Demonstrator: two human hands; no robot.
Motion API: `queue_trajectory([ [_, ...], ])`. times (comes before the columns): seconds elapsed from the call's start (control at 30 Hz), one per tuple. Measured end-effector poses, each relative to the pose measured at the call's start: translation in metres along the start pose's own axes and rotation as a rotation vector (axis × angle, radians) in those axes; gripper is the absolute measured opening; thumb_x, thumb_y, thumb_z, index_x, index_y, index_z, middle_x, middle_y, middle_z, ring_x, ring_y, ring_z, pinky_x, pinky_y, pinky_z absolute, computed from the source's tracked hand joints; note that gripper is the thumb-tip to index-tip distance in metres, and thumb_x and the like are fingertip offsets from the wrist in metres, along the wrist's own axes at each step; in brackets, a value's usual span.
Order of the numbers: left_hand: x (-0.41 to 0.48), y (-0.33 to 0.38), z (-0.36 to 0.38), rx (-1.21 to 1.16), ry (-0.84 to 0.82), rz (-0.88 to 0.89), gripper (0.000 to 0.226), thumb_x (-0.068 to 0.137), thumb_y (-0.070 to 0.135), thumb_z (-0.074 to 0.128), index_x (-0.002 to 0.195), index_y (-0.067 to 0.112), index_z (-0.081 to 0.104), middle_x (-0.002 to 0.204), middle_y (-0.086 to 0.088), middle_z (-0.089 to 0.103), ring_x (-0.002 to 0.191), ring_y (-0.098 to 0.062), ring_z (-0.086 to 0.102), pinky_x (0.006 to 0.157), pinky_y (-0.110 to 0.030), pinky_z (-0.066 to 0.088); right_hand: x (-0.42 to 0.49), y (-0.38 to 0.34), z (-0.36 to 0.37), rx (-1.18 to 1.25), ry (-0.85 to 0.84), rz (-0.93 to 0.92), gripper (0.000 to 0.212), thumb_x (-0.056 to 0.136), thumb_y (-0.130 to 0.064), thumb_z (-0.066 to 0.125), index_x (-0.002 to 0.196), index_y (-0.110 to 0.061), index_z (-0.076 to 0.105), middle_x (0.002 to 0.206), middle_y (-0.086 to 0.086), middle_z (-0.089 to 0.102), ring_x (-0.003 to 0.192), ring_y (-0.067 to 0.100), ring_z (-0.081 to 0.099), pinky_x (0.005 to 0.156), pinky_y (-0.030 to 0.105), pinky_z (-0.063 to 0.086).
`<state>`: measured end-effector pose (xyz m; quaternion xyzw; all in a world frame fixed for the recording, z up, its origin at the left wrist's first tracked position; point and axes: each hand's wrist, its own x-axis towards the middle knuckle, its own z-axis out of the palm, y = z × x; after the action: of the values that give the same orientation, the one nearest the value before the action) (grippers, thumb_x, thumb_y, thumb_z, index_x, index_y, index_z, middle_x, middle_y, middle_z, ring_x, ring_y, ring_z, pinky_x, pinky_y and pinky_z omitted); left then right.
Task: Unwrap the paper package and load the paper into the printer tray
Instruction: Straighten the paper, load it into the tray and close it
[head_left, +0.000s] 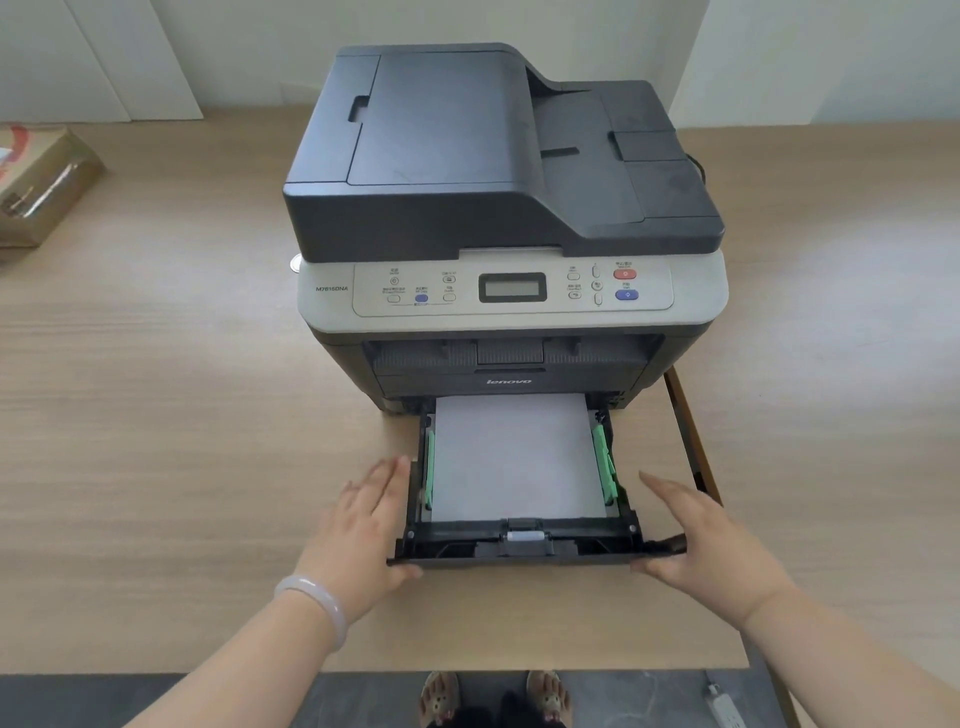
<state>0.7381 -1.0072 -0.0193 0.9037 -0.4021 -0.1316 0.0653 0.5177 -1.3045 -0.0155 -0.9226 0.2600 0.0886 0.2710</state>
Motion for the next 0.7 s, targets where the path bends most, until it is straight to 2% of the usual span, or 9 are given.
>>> queue_trajectory([
  [0.13,0.03,-0.003,-0.009,-0.026,0.106,-0.184,0.134,0.062,0.064,0.069,0.131,0.024,-0.039,0.148,0.008,-0.033,0.145,-0.016,-0.013,0.119,-0.034,-0.002,0.031,-0.007,-0.006,0.086,0.125,0.117,0.117,0.062,-0.051,0.079,0.147,-0.041,0.0,0.155,-0.003,0.026,0.137,0.02,0.034,0.105,0.036,0.039],
  [0.2,0.044,-0.004,-0.013,-0.102,0.156,-0.286,0.14,0.057,0.064,0.074,0.129,0.025,-0.041,0.147,0.01,-0.035,0.145,-0.016,-0.011,0.119,-0.034,0.0,0.046,-0.007,-0.008,0.127,0.162,0.159,0.123,0.058,-0.052,0.079,0.147,-0.04,-0.005,0.155,-0.003,0.024,0.139,0.02,0.031,0.104,0.038,0.039],
  [0.33,0.067,-0.013,-0.014,-0.29,0.203,-0.429,0.146,0.052,0.06,0.08,0.136,0.026,-0.035,0.158,0.005,-0.017,0.147,-0.018,-0.002,0.119,-0.035,0.006,0.074,-0.001,-0.011,0.217,0.233,0.221,0.13,0.051,-0.054,0.082,0.144,-0.048,-0.01,0.156,-0.011,0.022,0.139,0.016,0.031,0.102,0.038,0.04],
  [0.4,0.078,-0.018,-0.012,-0.386,0.211,-0.462,0.146,0.052,0.053,0.083,0.139,0.028,-0.031,0.16,0.003,-0.005,0.146,-0.02,0.006,0.118,-0.038,0.014,0.088,0.003,-0.011,0.261,0.255,0.23,0.131,0.05,-0.051,0.084,0.145,-0.046,-0.007,0.155,-0.011,0.025,0.139,0.014,0.03,0.103,0.037,0.037],
  [0.47,0.089,-0.021,-0.013,-0.524,0.238,-0.473,0.144,0.05,0.042,0.088,0.143,0.035,-0.023,0.154,0.002,0.023,0.133,-0.021,0.036,0.109,-0.04,0.033,0.104,0.006,-0.011,0.29,0.268,0.226,0.126,0.05,-0.049,0.084,0.146,-0.044,0.003,0.151,-0.008,0.033,0.137,0.014,0.031,0.1,0.036,0.036],
  [0.5,0.094,-0.021,-0.013,-0.593,0.253,-0.475,0.14,0.05,0.036,0.089,0.144,0.039,-0.015,0.144,0.005,0.036,0.114,-0.013,0.051,0.098,-0.038,0.043,0.11,0.007,-0.011,0.309,0.278,0.22,0.119,0.049,-0.048,0.084,0.143,-0.043,0.012,0.144,-0.007,0.039,0.134,0.016,0.034,0.096,0.035,0.038],
  [0.53,0.099,-0.021,-0.013,-0.651,0.271,-0.475,0.133,0.05,0.032,0.09,0.143,0.041,-0.005,0.134,0.01,0.043,0.095,-0.001,0.053,0.086,-0.032,0.046,0.117,0.008,-0.01,0.329,0.289,0.21,0.109,0.049,-0.049,0.083,0.138,-0.042,0.021,0.134,-0.008,0.045,0.13,0.017,0.038,0.091,0.033,0.038],
  [0.6,0.106,-0.024,-0.007,-0.712,0.31,-0.485,0.113,0.048,0.029,0.09,0.135,0.041,0.018,0.125,0.014,0.048,0.081,0.011,0.048,0.072,-0.019,0.04,0.125,0.01,-0.008,0.352,0.312,0.185,0.088,0.05,-0.05,0.08,0.125,-0.038,0.034,0.117,-0.015,0.047,0.123,0.015,0.043,0.086,0.031,0.037],
  [0.7,0.111,-0.029,0.002,-0.765,0.341,-0.527,0.103,0.044,0.029,0.092,0.124,0.037,0.027,0.122,0.012,0.048,0.096,0.003,0.048,0.084,-0.025,0.038,0.13,0.015,-0.005,0.375,0.334,0.195,0.081,0.053,-0.043,0.085,0.118,-0.034,0.037,0.112,-0.018,0.048,0.119,0.014,0.047,0.085,0.03,0.039],
])
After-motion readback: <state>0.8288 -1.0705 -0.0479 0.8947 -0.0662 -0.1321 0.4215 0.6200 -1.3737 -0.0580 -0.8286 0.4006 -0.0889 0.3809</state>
